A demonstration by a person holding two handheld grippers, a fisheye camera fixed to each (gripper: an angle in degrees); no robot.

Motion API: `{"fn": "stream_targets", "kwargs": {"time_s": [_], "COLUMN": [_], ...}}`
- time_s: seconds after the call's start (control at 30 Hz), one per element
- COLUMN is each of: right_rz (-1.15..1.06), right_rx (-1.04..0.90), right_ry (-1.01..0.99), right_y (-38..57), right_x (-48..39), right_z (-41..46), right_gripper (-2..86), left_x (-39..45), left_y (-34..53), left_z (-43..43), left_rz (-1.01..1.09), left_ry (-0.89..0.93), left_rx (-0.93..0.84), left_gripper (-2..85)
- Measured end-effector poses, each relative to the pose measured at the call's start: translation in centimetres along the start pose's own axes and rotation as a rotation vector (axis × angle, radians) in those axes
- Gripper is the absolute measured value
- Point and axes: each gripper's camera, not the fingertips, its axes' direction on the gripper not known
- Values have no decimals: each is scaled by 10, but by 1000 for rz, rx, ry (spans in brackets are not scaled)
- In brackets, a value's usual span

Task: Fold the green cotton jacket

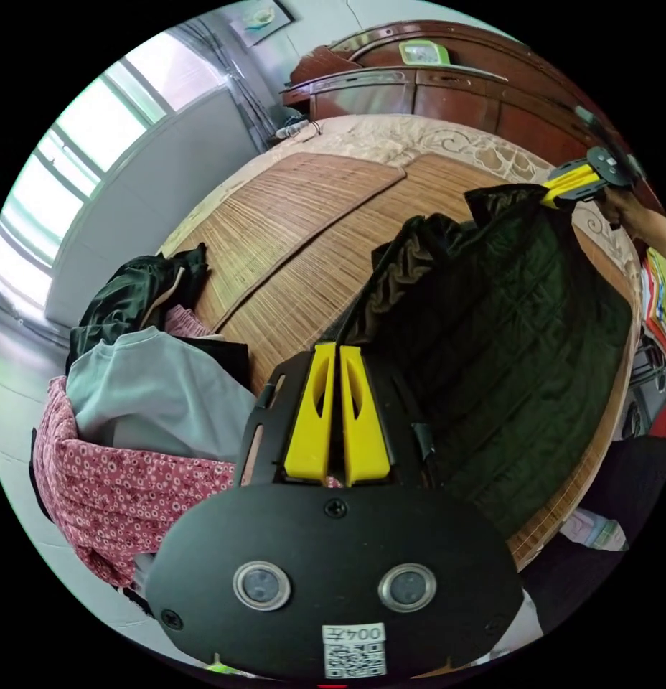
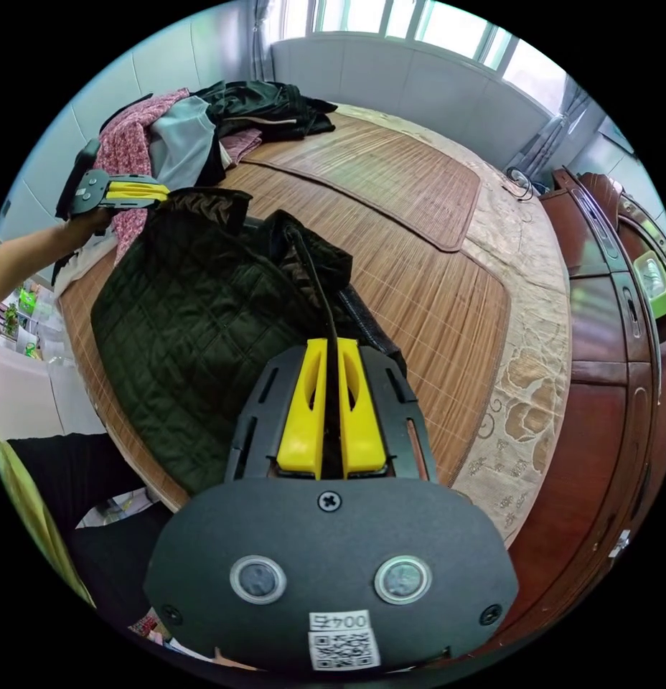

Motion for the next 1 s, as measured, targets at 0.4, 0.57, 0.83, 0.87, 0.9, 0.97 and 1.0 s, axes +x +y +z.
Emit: {"fn": "stream_targets", "kwargs": {"time_s": [0.4,0.57,0.83,0.87,0.9,0.97,1.0], "right_rz": [227,248,339,357,388,426,435], "right_rx": [-164,-124,-413,-424,-432,-433,-460], "right_ry": [61,-99,-189,-185,-184,-189,-214], "right_y": [-45,-11,86,89,93,93,90], "right_x": [62,48,-54,-56,-57,-53,-47], "right_z": [74,34,91,100,114,122,126], "right_gripper": [60,78,29,23,11,2,-1], "left_x": [-43,-74,-97,-94,-92,-85,-84], "left_y": [-20,13,176,201,212,243,248], "left_z": [89,43,-4,-3,-1,3,4], "left_rz": [27,-39,-205,-221,-224,-220,-216], "left_ry": [6,5,324,348,364,384,389], "left_rx": [-180,-109,-215,-253,-273,-319,-319], "left_gripper": [15,15,62,71,73,81,83]}}
